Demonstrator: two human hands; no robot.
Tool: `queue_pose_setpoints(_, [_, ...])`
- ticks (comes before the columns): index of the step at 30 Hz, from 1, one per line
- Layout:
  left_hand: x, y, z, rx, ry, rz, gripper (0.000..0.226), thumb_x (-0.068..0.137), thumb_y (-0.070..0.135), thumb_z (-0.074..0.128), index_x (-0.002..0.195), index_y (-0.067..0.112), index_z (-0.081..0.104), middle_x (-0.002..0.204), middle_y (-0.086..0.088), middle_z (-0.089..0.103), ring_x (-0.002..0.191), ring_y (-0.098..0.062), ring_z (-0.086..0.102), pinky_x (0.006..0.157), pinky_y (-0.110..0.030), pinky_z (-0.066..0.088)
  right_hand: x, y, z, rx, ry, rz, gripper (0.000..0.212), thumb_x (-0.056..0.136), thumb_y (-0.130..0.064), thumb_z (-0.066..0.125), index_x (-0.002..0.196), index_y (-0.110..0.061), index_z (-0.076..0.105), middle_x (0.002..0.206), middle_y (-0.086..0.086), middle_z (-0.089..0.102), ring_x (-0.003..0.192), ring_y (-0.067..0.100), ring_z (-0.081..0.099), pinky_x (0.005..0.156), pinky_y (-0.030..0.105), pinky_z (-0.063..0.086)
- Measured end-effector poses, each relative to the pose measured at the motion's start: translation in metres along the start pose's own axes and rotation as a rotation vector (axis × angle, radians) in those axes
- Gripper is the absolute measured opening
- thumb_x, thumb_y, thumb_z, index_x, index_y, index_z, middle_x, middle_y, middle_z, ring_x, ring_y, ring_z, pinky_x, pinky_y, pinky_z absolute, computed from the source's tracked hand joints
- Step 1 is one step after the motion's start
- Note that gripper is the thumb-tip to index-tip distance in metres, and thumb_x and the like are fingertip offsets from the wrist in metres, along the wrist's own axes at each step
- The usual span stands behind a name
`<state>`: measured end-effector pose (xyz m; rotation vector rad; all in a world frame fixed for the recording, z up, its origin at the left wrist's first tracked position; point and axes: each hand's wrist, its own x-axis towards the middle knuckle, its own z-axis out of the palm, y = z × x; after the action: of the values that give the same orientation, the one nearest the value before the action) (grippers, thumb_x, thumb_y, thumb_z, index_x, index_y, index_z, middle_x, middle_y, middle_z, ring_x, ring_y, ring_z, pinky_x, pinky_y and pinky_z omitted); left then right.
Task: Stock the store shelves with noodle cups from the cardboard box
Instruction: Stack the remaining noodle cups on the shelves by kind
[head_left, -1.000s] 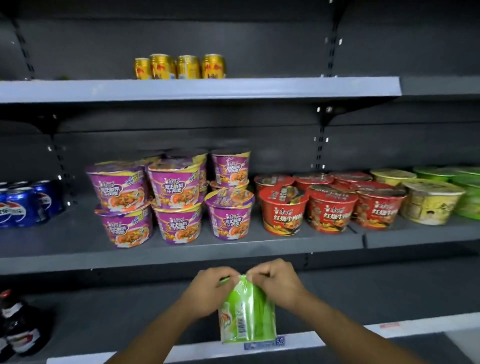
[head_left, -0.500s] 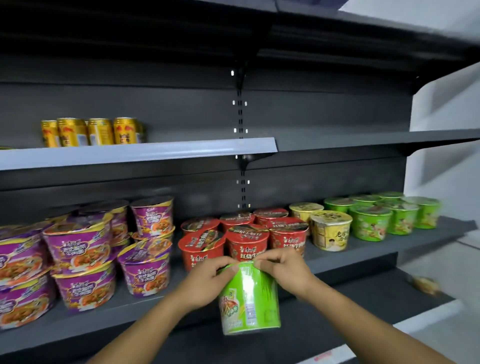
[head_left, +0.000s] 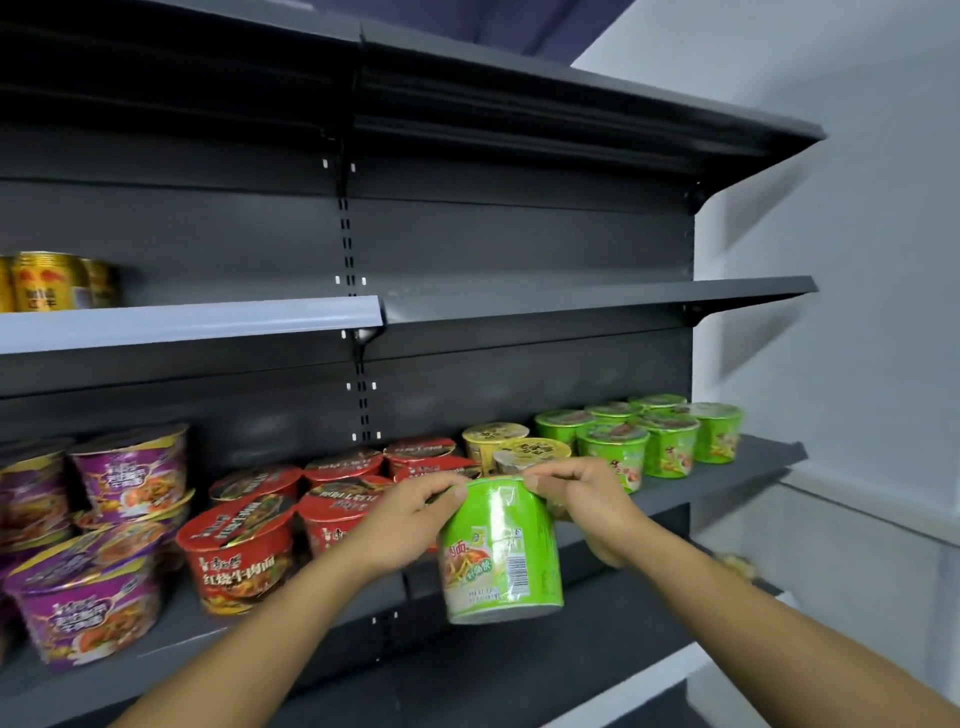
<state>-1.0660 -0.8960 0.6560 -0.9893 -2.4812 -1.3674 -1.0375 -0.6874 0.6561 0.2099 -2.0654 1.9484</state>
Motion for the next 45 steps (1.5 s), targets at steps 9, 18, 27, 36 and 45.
queue_pose_setpoints(9, [0.041,0.008,0.027,-0.301,-0.018,-0.107,0.022,0.097,0.019,0.049,0.108,0.016,0.068,0.103,0.003,0.072,0.096,-0.008,0.067,0.077,-0.016,0.052,0.032,0.023,-0.055,0.299,-0.002,0.044,0.014,0.087,0.003,0.056,0.087,0.002,0.071,0.088,0.016,0.067,0.082,0.026,0.061,0.074,0.041,0.051])
queue_pose_setpoints(18, [0.123,-0.010,0.053,-0.567,0.001,-0.101,0.019,0.087,0.021,0.056,0.094,0.013,0.071,0.084,0.002,0.073,0.076,-0.010,0.066,0.067,-0.021,0.049,0.094,0.040,-0.099,0.468,0.003,0.031,0.017,0.081,-0.001,0.052,0.085,0.001,0.068,0.068,0.009,0.062,0.066,0.017,0.054,0.055,0.028,0.051])
queue_pose_setpoints(27, [0.231,-0.007,0.067,-0.444,0.151,-0.004,0.015,0.089,0.019,0.062,0.084,0.027,0.073,0.085,0.006,0.075,0.081,-0.008,0.067,0.071,-0.025,0.053,0.179,0.014,-0.138,0.036,0.011,-0.064,0.036,0.089,0.008,0.034,0.081,-0.007,0.065,0.061,-0.001,0.061,0.054,0.008,0.053,0.046,0.021,0.040])
queue_pose_setpoints(36, [0.310,-0.010,0.088,-0.005,0.358,0.127,0.007,0.084,0.032,0.068,0.085,0.033,0.076,0.083,0.020,0.072,0.081,0.006,0.065,0.077,-0.018,0.051,0.255,0.006,-0.175,-0.396,-0.163,-0.271,0.010,0.090,-0.017,0.063,0.096,-0.020,0.070,0.089,-0.003,0.071,0.081,0.011,0.066,0.065,0.022,0.049])
queue_pose_setpoints(45, [0.370,-0.010,0.119,0.394,0.393,0.042,0.031,0.086,0.046,0.062,0.110,0.029,0.071,0.105,0.007,0.072,0.100,-0.008,0.064,0.076,-0.017,0.045,0.332,0.017,-0.214,-0.806,-0.227,-0.395,0.029,0.073,-0.036,0.079,0.099,-0.021,0.075,0.091,-0.009,0.074,0.085,-0.004,0.065,0.080,0.022,0.052])
